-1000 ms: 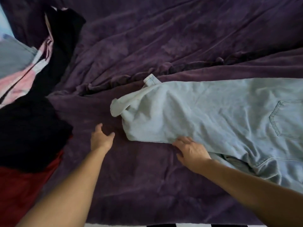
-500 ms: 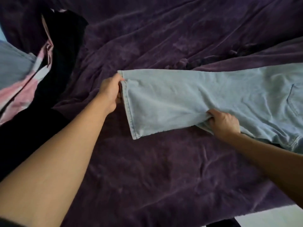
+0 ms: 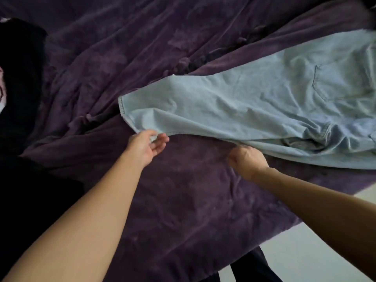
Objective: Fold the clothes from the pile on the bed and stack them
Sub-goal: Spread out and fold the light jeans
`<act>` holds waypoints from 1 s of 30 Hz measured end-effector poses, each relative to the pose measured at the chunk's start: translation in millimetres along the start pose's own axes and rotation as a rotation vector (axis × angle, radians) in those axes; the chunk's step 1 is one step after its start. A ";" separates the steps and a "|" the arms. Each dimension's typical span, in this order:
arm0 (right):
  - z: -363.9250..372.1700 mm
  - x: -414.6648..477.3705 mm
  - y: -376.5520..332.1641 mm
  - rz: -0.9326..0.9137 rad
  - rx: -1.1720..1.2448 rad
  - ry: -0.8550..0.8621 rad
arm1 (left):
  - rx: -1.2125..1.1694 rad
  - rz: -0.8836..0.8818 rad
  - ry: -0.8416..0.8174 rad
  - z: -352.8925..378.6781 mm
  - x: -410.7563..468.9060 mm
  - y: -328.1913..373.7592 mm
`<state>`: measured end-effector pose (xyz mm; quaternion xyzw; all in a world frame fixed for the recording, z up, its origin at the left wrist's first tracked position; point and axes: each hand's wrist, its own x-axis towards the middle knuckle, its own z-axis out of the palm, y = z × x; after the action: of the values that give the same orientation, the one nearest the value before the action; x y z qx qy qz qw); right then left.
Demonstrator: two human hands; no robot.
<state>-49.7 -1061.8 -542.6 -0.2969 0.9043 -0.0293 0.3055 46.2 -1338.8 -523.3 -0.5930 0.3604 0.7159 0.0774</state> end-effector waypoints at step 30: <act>66.2 -98.8 18.1 -0.338 -0.001 0.093 | -0.067 0.127 0.255 -25.6 -50.9 -25.3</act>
<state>41.5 -983.7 -547.7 -0.4433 0.8546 -0.0938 0.2538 94.6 -1319.9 -488.9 -0.6573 0.3799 0.6500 -0.0343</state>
